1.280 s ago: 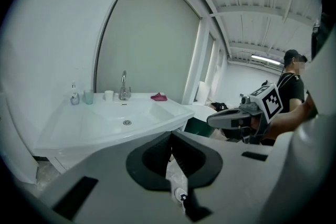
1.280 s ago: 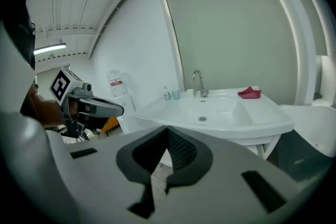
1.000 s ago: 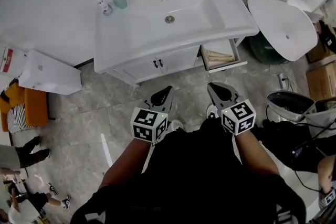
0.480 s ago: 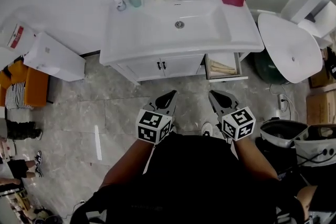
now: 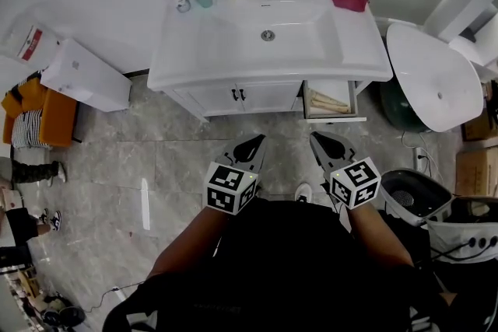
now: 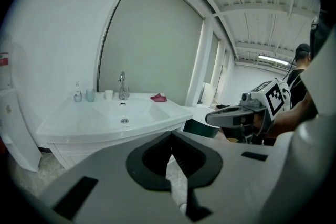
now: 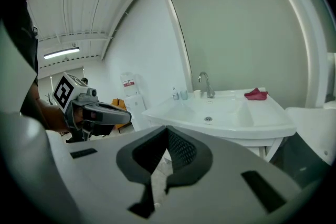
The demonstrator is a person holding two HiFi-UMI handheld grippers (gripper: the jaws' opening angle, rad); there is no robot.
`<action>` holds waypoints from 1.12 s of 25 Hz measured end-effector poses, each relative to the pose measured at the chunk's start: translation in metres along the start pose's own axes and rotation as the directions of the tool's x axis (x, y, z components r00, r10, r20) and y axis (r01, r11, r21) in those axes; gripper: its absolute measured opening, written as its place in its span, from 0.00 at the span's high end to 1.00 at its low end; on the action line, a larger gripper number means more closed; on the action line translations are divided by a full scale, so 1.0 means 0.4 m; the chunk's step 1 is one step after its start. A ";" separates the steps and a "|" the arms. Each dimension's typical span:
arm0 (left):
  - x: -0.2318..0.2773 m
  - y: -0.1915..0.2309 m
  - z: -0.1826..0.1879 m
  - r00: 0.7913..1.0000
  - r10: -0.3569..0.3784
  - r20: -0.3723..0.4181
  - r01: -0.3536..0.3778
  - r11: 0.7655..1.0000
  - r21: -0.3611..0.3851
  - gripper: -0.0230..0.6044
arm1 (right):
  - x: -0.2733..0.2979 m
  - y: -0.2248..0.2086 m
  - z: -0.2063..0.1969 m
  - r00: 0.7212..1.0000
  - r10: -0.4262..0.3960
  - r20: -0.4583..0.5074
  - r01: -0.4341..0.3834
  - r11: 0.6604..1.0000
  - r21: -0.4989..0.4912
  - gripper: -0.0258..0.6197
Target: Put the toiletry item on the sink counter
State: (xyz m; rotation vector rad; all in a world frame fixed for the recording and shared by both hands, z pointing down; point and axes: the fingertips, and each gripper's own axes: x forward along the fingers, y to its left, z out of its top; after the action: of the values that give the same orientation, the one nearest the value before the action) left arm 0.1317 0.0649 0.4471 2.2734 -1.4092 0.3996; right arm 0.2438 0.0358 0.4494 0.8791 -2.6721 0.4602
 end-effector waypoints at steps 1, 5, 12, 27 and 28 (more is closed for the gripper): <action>0.002 -0.002 0.001 1.000 0.000 -0.003 0.000 1.000 0.003 0.95 | 0.000 -0.002 -0.002 1.000 0.001 0.001 -0.001 1.000 0.004 0.96; 0.008 -0.007 0.000 1.000 0.003 -0.014 -0.003 1.000 0.009 0.96 | 0.000 -0.011 -0.009 1.000 0.006 0.001 -0.006 1.000 0.017 0.96; 0.025 -0.015 0.009 1.000 -0.005 -0.019 0.006 1.000 0.019 0.96 | -0.001 -0.028 -0.013 1.000 0.002 0.007 -0.002 0.999 0.034 0.96; 0.042 -0.003 0.015 1.000 -0.002 -0.019 0.003 1.000 0.016 0.96 | 0.010 -0.045 -0.019 1.000 -0.001 0.001 0.001 0.999 0.040 0.96; 0.042 -0.002 0.015 1.000 -0.003 -0.019 0.003 1.000 0.016 0.96 | 0.011 -0.044 -0.020 1.000 -0.001 0.000 0.001 0.999 0.040 0.96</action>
State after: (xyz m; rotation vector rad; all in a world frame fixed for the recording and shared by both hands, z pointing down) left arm 0.1399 0.0492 0.4495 2.2781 -1.3975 0.4324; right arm 0.2525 0.0230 0.4619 0.8912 -2.6711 0.5156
